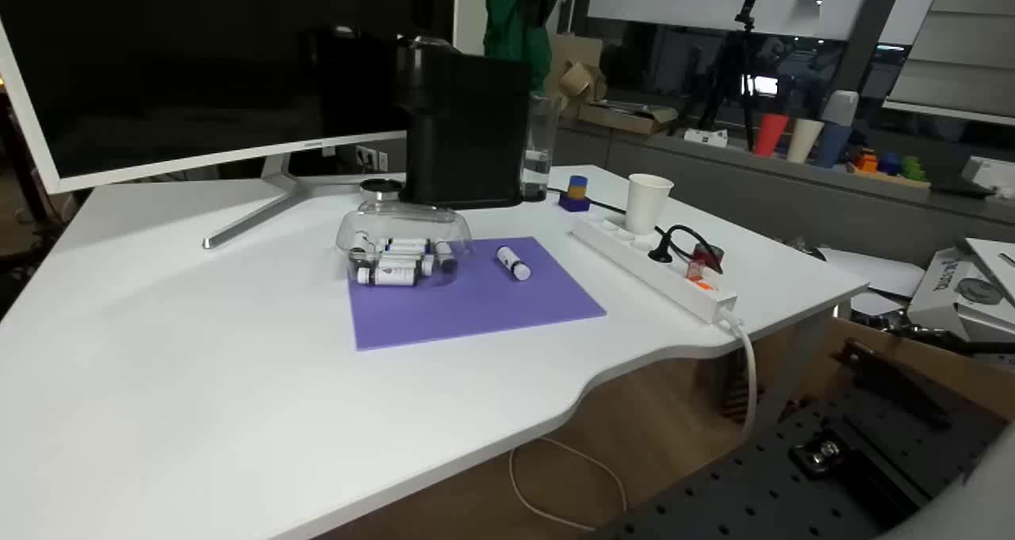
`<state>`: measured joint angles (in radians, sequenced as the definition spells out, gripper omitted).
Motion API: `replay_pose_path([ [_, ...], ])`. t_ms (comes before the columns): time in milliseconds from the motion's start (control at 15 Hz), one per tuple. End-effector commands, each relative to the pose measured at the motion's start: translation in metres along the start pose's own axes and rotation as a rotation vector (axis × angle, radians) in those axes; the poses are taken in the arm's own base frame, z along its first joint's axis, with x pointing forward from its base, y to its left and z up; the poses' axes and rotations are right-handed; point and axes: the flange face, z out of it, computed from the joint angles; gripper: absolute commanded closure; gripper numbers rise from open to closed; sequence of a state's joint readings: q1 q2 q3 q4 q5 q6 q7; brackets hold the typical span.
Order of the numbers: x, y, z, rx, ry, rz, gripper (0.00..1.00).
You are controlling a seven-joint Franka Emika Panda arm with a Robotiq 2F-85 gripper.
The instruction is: Pick up the bottle from the placemat and put it inside the clear container on the left
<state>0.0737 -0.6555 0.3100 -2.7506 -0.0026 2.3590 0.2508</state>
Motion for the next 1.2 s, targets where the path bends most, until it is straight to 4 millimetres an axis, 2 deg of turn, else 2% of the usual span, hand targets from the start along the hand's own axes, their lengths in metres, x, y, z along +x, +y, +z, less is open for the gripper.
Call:
replay_pose_path([
  [0,0.0,0.0,-0.001,0.0,-0.001,0.0,0.0],
  [800,0.0,0.0,-0.001,0.0,-0.001,0.0,0.0],
  [1000,0.019,0.026,0.007,0.014,0.001,0.056,0.0],
  [1133,0.036,0.062,0.013,0.023,-0.004,0.119,0.0],
])
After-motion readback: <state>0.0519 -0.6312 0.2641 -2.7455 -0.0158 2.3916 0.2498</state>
